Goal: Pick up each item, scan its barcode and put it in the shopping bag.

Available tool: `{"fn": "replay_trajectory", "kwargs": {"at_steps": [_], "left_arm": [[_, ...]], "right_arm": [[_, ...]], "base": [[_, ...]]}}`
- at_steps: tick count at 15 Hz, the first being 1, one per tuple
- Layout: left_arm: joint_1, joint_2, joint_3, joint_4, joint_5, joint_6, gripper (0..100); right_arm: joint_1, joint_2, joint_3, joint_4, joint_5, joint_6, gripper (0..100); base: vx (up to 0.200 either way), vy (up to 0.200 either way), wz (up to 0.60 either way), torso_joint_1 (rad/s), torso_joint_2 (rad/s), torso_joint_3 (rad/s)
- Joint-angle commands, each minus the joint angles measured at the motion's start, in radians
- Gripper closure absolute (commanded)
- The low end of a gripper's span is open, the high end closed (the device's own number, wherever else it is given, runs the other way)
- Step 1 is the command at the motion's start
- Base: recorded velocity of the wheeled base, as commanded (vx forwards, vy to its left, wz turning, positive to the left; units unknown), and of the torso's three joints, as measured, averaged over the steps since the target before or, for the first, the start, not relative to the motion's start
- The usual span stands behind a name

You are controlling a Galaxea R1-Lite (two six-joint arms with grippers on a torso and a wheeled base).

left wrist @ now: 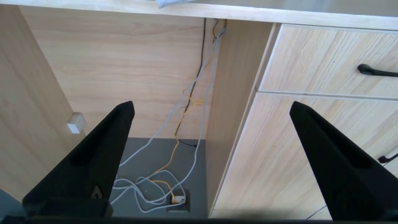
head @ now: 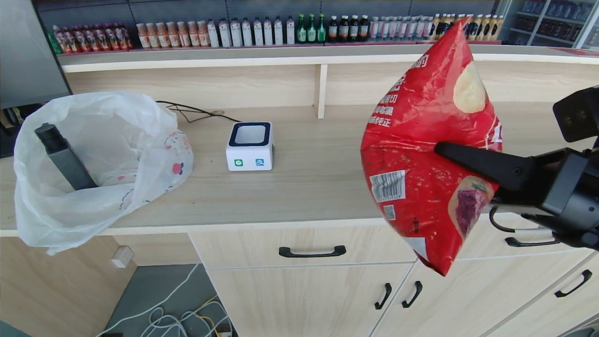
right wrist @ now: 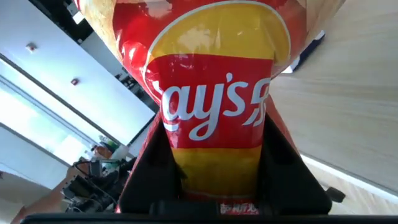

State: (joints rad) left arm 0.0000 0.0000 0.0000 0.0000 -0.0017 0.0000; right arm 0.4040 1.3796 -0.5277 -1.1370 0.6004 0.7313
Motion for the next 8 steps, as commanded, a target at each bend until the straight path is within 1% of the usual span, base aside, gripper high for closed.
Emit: {"fn": "replay_trajectory", "kwargs": {"at_steps": [1,3,4,6,8], "left_arm": [[0.000,0.000,0.000,0.000,0.000,0.000,0],[0.000,0.000,0.000,0.000,0.000,0.000,0],[0.000,0.000,0.000,0.000,0.000,0.000,0],[0.000,0.000,0.000,0.000,0.000,0.000,0],[0.000,0.000,0.000,0.000,0.000,0.000,0]], "right_arm": [[0.018,0.049,0.035,-0.116,0.004,0.056,100],[0.084,0.050,0.058,-0.175,0.004,0.054,100],[0.147,0.044,0.061,-0.193,0.004,0.056,100],[0.174,0.044,0.080,-0.204,0.004,0.069,100],[0.173,0.041,0.126,-0.279,0.004,0.134,100]], "base": [[0.000,0.000,0.00,0.000,0.00,0.000],[0.000,0.000,0.00,0.000,0.00,0.000],[0.000,0.000,0.00,0.000,0.00,0.000],[0.000,0.000,0.00,0.000,0.00,0.000],[0.000,0.000,0.00,0.000,0.00,0.000]]}}
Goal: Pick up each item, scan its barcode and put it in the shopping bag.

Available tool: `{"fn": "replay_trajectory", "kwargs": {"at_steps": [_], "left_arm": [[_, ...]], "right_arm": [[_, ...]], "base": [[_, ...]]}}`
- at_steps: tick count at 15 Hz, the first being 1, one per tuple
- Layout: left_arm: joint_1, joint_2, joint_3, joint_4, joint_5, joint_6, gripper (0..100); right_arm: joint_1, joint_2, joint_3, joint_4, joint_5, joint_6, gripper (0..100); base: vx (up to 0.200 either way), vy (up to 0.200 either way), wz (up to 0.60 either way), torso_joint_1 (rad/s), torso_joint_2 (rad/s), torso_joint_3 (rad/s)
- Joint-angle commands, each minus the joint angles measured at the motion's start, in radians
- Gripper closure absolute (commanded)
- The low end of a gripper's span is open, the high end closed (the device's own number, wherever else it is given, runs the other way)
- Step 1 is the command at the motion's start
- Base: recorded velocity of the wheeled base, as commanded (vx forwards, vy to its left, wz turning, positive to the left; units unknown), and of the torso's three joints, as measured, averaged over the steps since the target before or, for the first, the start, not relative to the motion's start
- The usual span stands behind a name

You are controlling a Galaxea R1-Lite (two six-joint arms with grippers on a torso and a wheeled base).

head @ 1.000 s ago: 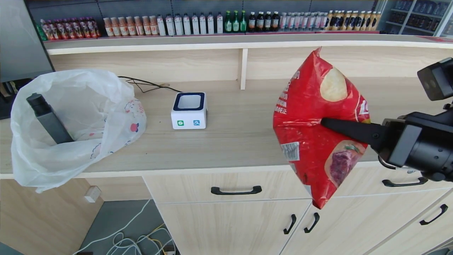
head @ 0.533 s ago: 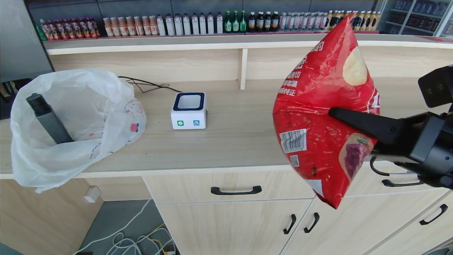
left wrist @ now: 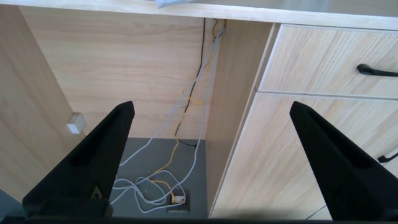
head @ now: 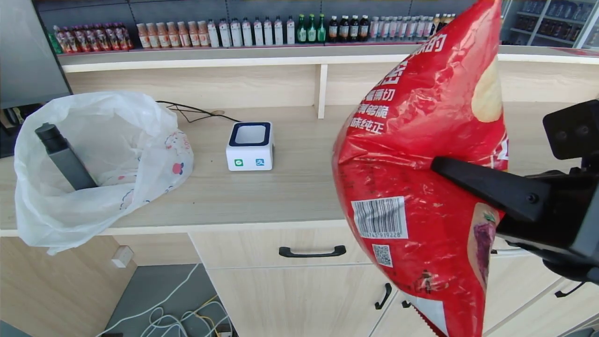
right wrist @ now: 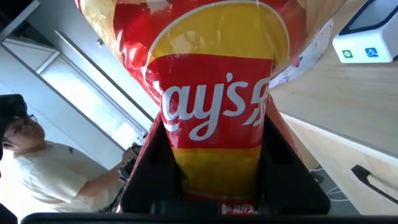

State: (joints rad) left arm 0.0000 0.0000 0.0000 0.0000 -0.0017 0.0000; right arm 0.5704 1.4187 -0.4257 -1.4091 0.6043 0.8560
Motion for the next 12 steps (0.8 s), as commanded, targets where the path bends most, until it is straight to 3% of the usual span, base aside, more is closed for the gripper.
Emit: {"fn": "replay_trajectory", "kwargs": {"at_steps": [1,3,12], "left_arm": [[0.000,0.000,0.000,0.000,0.000,0.000,0],[0.000,0.000,0.000,0.000,0.000,0.000,0],[0.000,0.000,0.000,0.000,0.000,0.000,0]], "right_arm": [[0.005,0.003,0.064,-0.065,0.000,0.032,100],[0.005,0.008,0.120,-0.143,0.000,0.057,100],[0.005,0.039,0.122,-0.162,-0.006,0.210,100]], "base": [[0.000,0.000,0.00,0.000,0.00,0.000],[0.000,0.000,0.00,0.000,0.00,0.000],[0.000,0.000,0.00,0.000,0.00,0.000]]}}
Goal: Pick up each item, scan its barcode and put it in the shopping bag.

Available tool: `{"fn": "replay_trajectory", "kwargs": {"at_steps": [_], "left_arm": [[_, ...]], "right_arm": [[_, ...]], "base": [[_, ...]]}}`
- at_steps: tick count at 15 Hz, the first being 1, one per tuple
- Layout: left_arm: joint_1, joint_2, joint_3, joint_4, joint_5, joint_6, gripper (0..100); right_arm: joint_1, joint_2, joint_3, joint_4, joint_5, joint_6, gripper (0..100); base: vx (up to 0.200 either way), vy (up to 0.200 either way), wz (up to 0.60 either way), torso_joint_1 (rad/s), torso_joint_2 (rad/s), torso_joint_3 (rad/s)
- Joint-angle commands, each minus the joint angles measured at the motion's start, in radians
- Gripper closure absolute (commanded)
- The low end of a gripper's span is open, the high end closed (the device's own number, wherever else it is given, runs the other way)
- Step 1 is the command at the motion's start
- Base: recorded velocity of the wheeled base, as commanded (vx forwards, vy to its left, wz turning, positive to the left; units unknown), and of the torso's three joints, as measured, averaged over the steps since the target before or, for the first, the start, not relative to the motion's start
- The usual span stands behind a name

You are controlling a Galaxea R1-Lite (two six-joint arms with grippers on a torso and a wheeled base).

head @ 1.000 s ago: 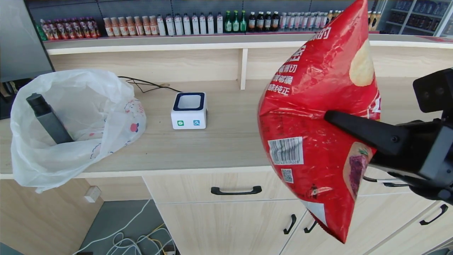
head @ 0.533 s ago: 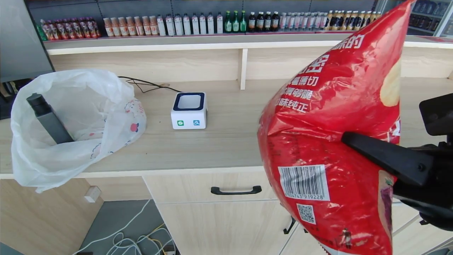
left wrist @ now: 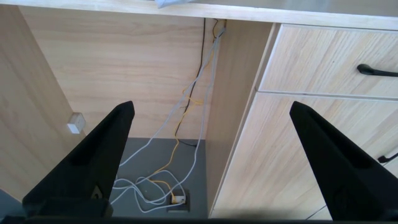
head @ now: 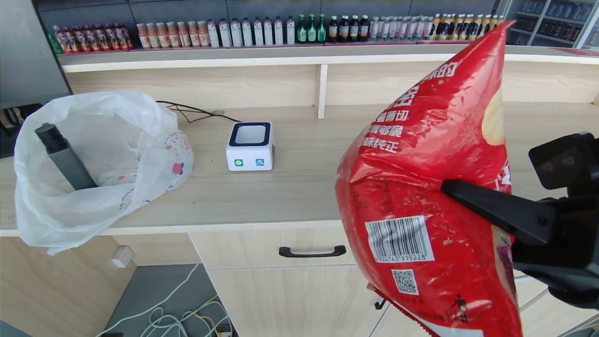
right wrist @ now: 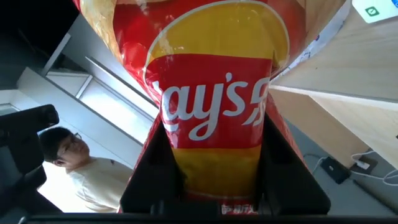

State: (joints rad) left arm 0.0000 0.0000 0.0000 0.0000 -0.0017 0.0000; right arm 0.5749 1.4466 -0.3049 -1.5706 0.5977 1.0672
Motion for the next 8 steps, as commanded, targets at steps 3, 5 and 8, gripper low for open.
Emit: {"fn": "replay_trajectory", "kwargs": {"at_steps": [3,5,8], "left_arm": [[0.000,0.000,0.000,0.000,0.000,0.000,0],[0.000,0.000,0.000,0.000,0.000,0.000,0],[0.000,0.000,0.000,0.000,0.000,0.000,0]], "right_arm": [[0.000,0.009,0.000,0.000,0.001,0.020,100],[0.000,0.005,-0.002,0.000,0.001,0.030,100],[0.002,0.006,0.001,0.000,0.001,0.031,100]], "base": [[0.000,0.000,0.00,0.000,0.00,0.000],[0.000,0.000,0.00,0.000,0.00,0.000],[0.000,0.000,0.00,0.000,0.00,0.000]]}}
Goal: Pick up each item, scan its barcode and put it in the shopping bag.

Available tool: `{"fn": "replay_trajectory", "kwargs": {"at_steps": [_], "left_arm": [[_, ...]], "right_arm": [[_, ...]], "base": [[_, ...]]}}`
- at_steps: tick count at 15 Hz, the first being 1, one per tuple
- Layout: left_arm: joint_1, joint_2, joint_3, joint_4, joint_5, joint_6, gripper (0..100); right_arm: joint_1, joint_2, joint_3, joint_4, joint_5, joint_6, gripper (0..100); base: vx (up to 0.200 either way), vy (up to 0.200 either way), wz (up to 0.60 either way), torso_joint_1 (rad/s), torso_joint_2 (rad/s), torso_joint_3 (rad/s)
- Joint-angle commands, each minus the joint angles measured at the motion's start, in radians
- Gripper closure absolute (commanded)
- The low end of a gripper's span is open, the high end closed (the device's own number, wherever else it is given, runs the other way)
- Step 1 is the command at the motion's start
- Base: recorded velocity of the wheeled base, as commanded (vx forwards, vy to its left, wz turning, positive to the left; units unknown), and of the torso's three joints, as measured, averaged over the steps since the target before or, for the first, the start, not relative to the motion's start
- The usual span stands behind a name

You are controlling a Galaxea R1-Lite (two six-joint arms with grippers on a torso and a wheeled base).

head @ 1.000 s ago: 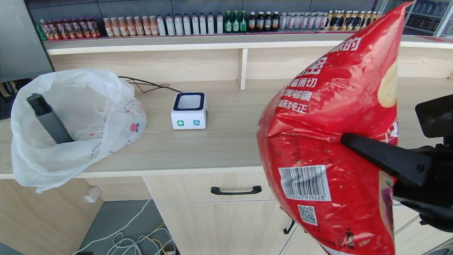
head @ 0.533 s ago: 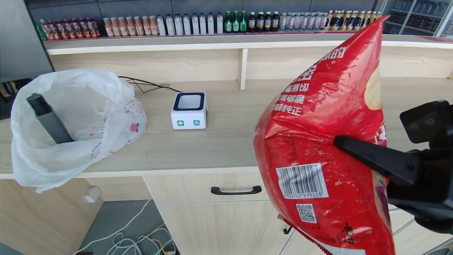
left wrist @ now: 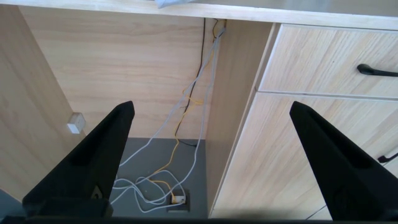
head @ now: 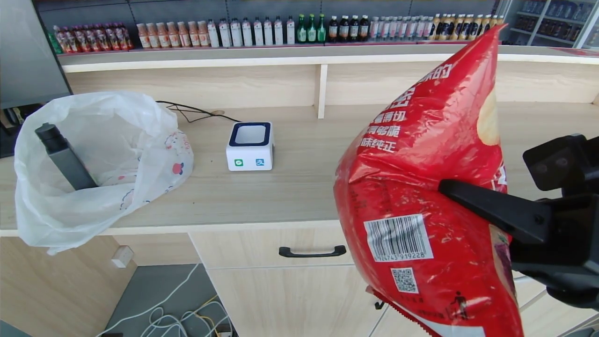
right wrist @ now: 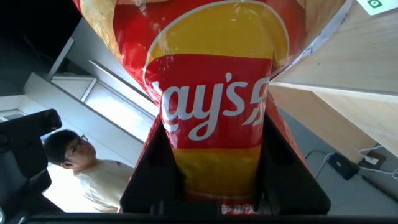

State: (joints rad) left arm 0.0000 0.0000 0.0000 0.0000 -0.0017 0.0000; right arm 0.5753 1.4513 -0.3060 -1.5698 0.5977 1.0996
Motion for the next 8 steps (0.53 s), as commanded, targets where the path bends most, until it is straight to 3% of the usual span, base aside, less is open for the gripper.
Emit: {"fn": "replay_trajectory", "kwargs": {"at_steps": [1,8], "left_arm": [[0.000,0.000,0.000,0.000,0.000,0.000,0],[0.000,0.000,0.000,0.000,0.000,0.000,0]], "right_arm": [[0.001,0.000,0.002,-0.001,0.001,-0.001,100],[0.000,0.003,-0.010,-0.001,0.001,0.031,100]], "base": [[0.000,0.000,0.00,0.000,0.00,0.000],[0.000,0.000,0.00,0.000,0.00,0.000]]}}
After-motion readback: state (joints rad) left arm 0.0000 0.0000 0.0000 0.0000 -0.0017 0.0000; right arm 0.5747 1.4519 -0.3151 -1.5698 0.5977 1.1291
